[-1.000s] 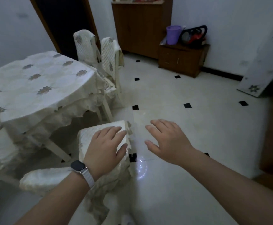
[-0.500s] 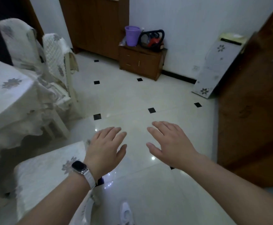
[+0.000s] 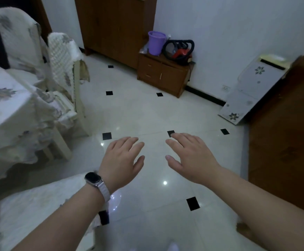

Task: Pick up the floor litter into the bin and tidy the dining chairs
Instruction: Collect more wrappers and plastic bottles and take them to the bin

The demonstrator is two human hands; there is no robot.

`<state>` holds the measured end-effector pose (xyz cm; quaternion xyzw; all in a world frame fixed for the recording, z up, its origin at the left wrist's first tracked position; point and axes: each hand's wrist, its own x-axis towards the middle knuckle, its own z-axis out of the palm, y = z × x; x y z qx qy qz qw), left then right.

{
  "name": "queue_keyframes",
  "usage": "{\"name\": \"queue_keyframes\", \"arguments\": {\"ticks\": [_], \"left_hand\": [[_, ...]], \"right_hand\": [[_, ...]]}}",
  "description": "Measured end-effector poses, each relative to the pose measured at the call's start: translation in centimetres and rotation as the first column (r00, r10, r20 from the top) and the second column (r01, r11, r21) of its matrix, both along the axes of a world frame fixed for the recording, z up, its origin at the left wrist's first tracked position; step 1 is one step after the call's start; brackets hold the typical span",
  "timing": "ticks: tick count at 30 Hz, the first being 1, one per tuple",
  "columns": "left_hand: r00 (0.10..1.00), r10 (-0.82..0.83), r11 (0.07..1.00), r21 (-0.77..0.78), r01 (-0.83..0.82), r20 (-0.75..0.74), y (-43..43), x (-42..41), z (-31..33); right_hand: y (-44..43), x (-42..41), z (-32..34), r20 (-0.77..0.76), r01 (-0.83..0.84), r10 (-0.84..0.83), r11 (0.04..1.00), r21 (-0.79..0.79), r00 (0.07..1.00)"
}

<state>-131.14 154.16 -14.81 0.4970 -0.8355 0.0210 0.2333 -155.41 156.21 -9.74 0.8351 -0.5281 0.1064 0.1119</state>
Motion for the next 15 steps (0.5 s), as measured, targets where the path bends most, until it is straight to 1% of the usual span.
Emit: {"name": "queue_keyframes", "arguments": {"ticks": [4, 7, 10, 13, 15], "left_hand": [[0.998, 0.064, 0.998, -0.004, -0.064, 0.007, -2.7, 1.1, -0.7], [0.991, 0.115, 0.993, 0.006, -0.115, 0.068, -5.1, 1.5, -1.1], [0.974, 0.197, 0.978, 0.039, -0.203, 0.113, -8.0, 1.6, -1.1], [0.949, 0.271, 0.953, 0.094, -0.288, 0.159, -11.7, 0.6, -0.6], [0.941, 0.293, 0.945, 0.099, -0.312, 0.166, -14.6, -1.0, 0.1]], "right_hand": [[-4.7, 0.8, -0.9, 0.027, -0.046, 0.046, 0.999, 0.01, 0.999], [-8.7, 1.1, -2.8, 0.075, -0.094, 0.093, 0.995, 0.021, 0.993], [-13.3, 1.1, -4.7, 0.122, -0.153, 0.149, 0.988, 0.025, 0.981], [-18.8, 0.3, -5.4, 0.171, -0.189, 0.179, 0.981, 0.045, 0.969], [-22.6, -1.0, -5.5, 0.213, -0.198, 0.181, 0.978, 0.061, 0.96]]}}
